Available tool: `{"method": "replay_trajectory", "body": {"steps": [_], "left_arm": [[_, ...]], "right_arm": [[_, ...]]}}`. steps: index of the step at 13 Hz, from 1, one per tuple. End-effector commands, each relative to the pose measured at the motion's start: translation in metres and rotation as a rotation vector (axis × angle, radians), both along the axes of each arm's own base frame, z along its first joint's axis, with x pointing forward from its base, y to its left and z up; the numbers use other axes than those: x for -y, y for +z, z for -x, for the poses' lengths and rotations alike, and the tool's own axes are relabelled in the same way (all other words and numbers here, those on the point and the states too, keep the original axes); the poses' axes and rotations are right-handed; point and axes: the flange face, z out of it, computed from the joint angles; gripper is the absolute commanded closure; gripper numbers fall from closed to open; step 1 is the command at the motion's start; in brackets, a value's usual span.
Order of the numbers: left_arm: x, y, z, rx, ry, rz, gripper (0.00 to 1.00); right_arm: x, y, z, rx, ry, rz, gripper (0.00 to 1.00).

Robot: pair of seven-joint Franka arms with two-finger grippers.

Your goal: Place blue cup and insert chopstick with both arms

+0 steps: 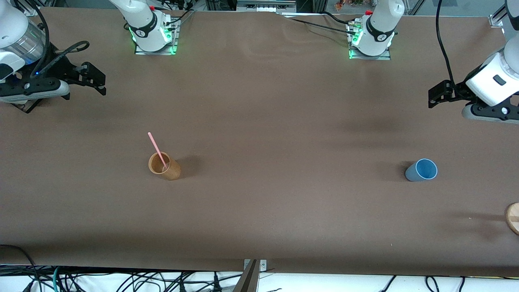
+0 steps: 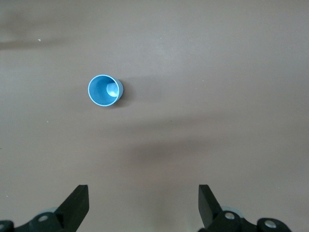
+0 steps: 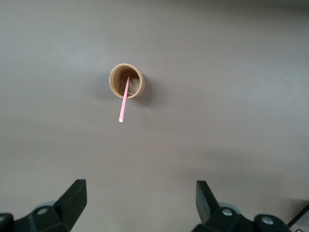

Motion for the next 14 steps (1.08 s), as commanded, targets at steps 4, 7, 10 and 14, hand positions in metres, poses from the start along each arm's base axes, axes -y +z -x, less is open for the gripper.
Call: {"method": "replay_trajectory", "body": {"steps": [4, 7, 10, 14], "left_arm": [[-0.006, 0.005, -0.004, -0.009, 0.009, 0.019, 0.00], [-0.006, 0.001, -0.005, -0.017, 0.011, 0.016, 0.00], [-0.006, -0.002, -0.006, -0.021, 0.011, 0.015, 0.00], [-0.011, -0.020, -0.014, -0.051, 0.019, 0.008, 0.00]], "right_arm": [[0.002, 0.005, 0.001, 0.006, 0.011, -0.017, 0.00], [0.000, 0.008, 0.000, 0.018, 0.015, -0.019, 0.00], [0.000, 0.008, 0.000, 0.018, 0.015, -0.018, 0.00], [0.000, 0.008, -0.001, 0.018, 0.015, -0.019, 0.00]]}}
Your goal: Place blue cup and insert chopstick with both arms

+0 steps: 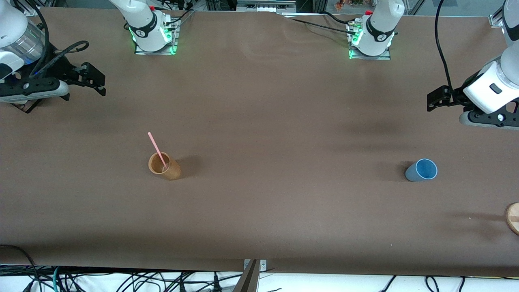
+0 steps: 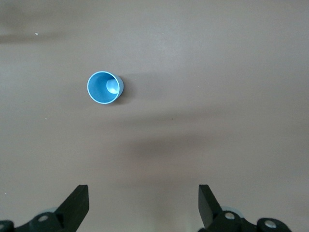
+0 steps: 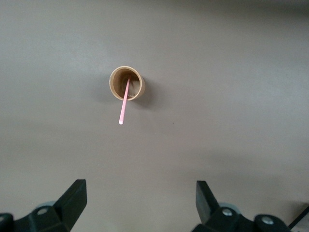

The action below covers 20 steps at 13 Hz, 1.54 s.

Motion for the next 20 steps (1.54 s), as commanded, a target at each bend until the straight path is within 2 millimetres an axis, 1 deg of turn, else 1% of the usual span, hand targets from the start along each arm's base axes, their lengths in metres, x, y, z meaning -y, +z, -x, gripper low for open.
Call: {"method": "replay_trajectory", "body": {"steps": [1, 2, 3, 4, 5, 6, 8, 9, 10, 11, 12, 13, 14, 15, 17, 18, 19, 20], "left_arm": [[-0.017, -0.007, -0.009, -0.024, 0.026, 0.007, 0.00], [-0.023, -0.017, -0.013, -0.041, 0.033, 0.009, 0.00], [-0.033, -0.026, -0.017, -0.052, 0.021, 0.011, 0.00], [-0.048, -0.037, -0.022, -0.067, -0.017, 0.020, 0.00], [-0.064, -0.051, -0.030, -0.068, -0.062, 0.033, 0.00], [-0.073, -0.068, -0.039, -0.053, -0.095, 0.035, 0.00], [-0.101, -0.113, -0.061, -0.027, -0.177, 0.048, 0.00], [-0.111, -0.138, -0.072, -0.008, -0.219, 0.050, 0.00], [-0.131, -0.163, -0.078, 0.019, -0.254, 0.052, 0.00], [-0.144, -0.198, -0.081, 0.023, -0.300, 0.065, 0.00], [-0.152, -0.226, -0.085, 0.038, -0.318, 0.065, 0.00], [-0.155, -0.248, -0.091, 0.056, -0.328, 0.054, 0.00], [-0.144, -0.264, -0.094, 0.041, -0.395, 0.058, 0.00], [-0.142, -0.291, -0.094, 0.012, -0.409, 0.072, 0.00], [-0.147, -0.317, -0.097, 0.028, -0.425, 0.067, 0.00], [-0.150, -0.334, -0.094, 0.006, -0.431, 0.079, 0.08], [-0.149, -0.340, -0.094, -0.004, -0.447, 0.086, 0.51], [-0.148, -0.339, -0.095, -0.002, -0.453, 0.084, 0.85]], "right_arm": [[0.000, 0.005, -0.002, 0.013, 0.013, -0.019, 0.00], [0.001, 0.005, -0.005, 0.025, 0.011, -0.021, 0.00], [0.001, -0.001, -0.009, 0.018, 0.011, -0.023, 0.00], [0.001, -0.003, -0.012, 0.020, 0.011, -0.025, 0.00], [0.001, -0.011, -0.021, 0.016, 0.012, -0.028, 0.00], [0.001, -0.018, -0.034, 0.008, 0.012, -0.034, 0.00], [0.001, -0.037, -0.062, -0.014, 0.015, -0.048, 0.00], [0.000, -0.050, -0.071, -0.034, 0.013, -0.051, 0.00], [-0.003, -0.064, -0.075, -0.057, 0.009, -0.053, 0.00], [-0.010, -0.083, -0.081, -0.085, 0.013, -0.052, 0.00], [-0.013, -0.103, -0.086, -0.115, -0.009, -0.054, 0.00], [-0.014, -0.125, -0.093, -0.143, -0.046, -0.055, 0.01], [-0.018, -0.143, -0.098, -0.166, -0.073, -0.056, 0.01], [-0.028, -0.164, -0.101, -0.198, -0.091, -0.052, 0.01], [-0.039, -0.192, -0.103, -0.242, -0.122, -0.046, 0.01], [-0.046, -0.203, -0.104, -0.254, -0.117, -0.044, 0.01], [-0.054, -0.215, -0.105, -0.264, -0.108, -0.043, 0.01], [-0.058, -0.223, -0.105, -0.273, -0.103, -0.045, 0.01]]}}
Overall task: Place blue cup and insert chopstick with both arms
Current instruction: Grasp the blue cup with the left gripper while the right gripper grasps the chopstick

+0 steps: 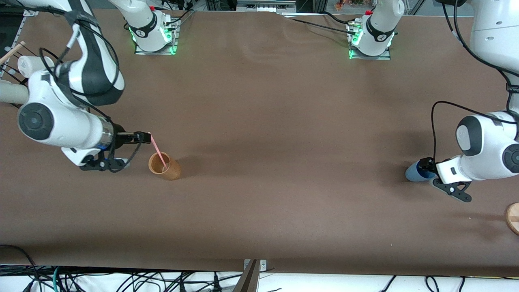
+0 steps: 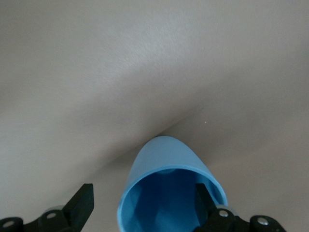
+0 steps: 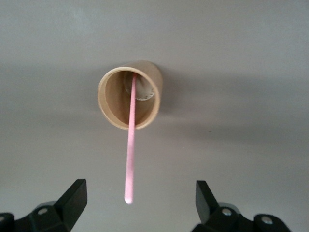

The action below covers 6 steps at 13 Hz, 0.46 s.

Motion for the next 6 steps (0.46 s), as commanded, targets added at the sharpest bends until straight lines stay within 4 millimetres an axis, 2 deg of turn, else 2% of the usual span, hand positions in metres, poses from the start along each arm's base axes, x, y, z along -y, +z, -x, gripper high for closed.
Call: {"method": "replay_trajectory", "body": {"steps": [1, 6], "left_arm": [[-0.003, 0.001, -0.001, 0.006, -0.032, 0.009, 1.00], [-0.003, 0.008, -0.005, 0.015, -0.033, 0.008, 1.00]], "right_arm": [[-0.012, -0.010, -0.005, -0.020, -0.016, -0.031, 0.01], [-0.012, -0.041, -0.012, -0.030, -0.016, -0.042, 0.02]]}}
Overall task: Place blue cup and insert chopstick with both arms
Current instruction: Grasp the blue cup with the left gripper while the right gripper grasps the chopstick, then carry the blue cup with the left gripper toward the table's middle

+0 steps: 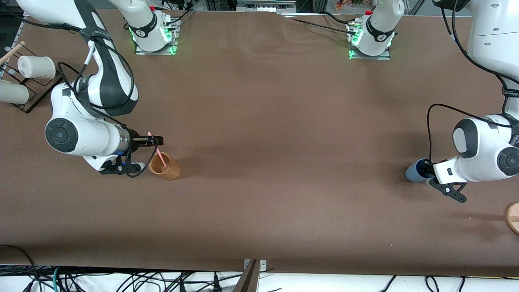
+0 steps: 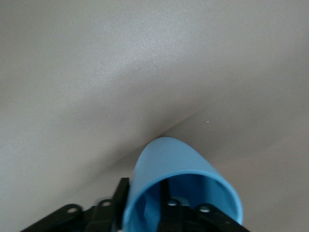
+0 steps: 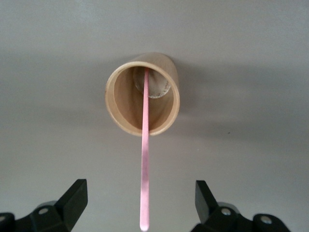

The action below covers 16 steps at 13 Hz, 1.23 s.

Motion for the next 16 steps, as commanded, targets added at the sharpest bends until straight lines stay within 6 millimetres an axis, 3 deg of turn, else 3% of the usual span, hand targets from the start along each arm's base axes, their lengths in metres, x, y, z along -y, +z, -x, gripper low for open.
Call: {"method": "replay_trajectory", "body": {"steps": [1, 3, 4, 5, 7, 10, 13, 16], "left_arm": [[0.004, 0.012, -0.004, 0.016, -0.026, 0.005, 1.00], [0.016, 0.018, -0.007, 0.022, -0.035, 0.009, 1.00], [0.029, 0.026, -0.008, 0.006, -0.044, 0.024, 1.00], [0.055, 0.038, -0.011, -0.027, -0.072, 0.038, 1.00], [0.111, 0.062, -0.011, -0.102, 0.028, 0.062, 1.00], [0.213, 0.077, 0.003, -0.153, 0.211, 0.086, 1.00], [0.312, 0.080, 0.031, -0.214, 0.348, 0.080, 1.00], [0.406, 0.053, 0.072, -0.213, 0.388, 0.043, 1.00]], "right_arm": [[-0.002, -0.014, -0.011, 0.015, -0.017, -0.020, 0.05], [-0.002, -0.026, -0.006, -0.004, -0.016, -0.013, 0.14], [-0.002, -0.031, -0.006, -0.012, -0.018, -0.014, 0.17], [-0.003, -0.034, -0.006, -0.010, -0.021, -0.017, 0.20], [-0.003, -0.041, -0.004, -0.014, -0.019, -0.017, 0.32], [-0.003, -0.052, -0.002, -0.018, -0.022, -0.017, 0.48], [-0.003, -0.053, -0.001, -0.019, -0.023, -0.017, 0.59], [-0.003, -0.053, -0.001, -0.022, -0.028, -0.016, 0.74]]}}
